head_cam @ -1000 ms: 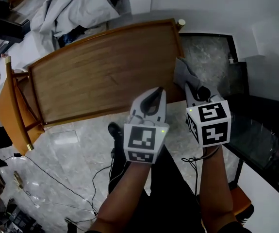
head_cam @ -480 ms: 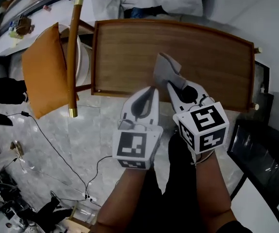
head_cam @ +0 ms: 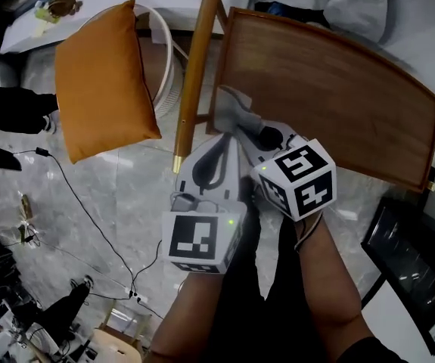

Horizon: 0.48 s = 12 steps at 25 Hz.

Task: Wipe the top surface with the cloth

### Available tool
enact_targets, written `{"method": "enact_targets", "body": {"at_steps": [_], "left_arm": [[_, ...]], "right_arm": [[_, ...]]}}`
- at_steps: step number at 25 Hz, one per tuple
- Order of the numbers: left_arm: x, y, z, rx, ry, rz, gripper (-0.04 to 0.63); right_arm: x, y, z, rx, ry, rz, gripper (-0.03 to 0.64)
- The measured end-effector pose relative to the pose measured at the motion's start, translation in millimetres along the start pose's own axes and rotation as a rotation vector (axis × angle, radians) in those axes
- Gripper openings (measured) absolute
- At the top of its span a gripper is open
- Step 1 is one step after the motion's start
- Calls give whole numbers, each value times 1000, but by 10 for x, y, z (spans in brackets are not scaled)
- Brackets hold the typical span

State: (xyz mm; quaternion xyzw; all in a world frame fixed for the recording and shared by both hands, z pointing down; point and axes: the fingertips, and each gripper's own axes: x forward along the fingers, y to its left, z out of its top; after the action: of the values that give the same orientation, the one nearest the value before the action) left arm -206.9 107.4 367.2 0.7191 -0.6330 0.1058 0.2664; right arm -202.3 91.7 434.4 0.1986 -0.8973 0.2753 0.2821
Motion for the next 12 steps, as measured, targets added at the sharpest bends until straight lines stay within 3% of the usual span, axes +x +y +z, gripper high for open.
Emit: {"method": "enact_targets", "body": {"at_steps": [3,12], "left_arm": [[-10,6,-66,-12,9,-18,11],[110,-135,-223,-26,32,-32,11]], "right_arm": [[155,55,-71,24,46,20,29],[-93,-273,-328,31,118,-87,29]]}}
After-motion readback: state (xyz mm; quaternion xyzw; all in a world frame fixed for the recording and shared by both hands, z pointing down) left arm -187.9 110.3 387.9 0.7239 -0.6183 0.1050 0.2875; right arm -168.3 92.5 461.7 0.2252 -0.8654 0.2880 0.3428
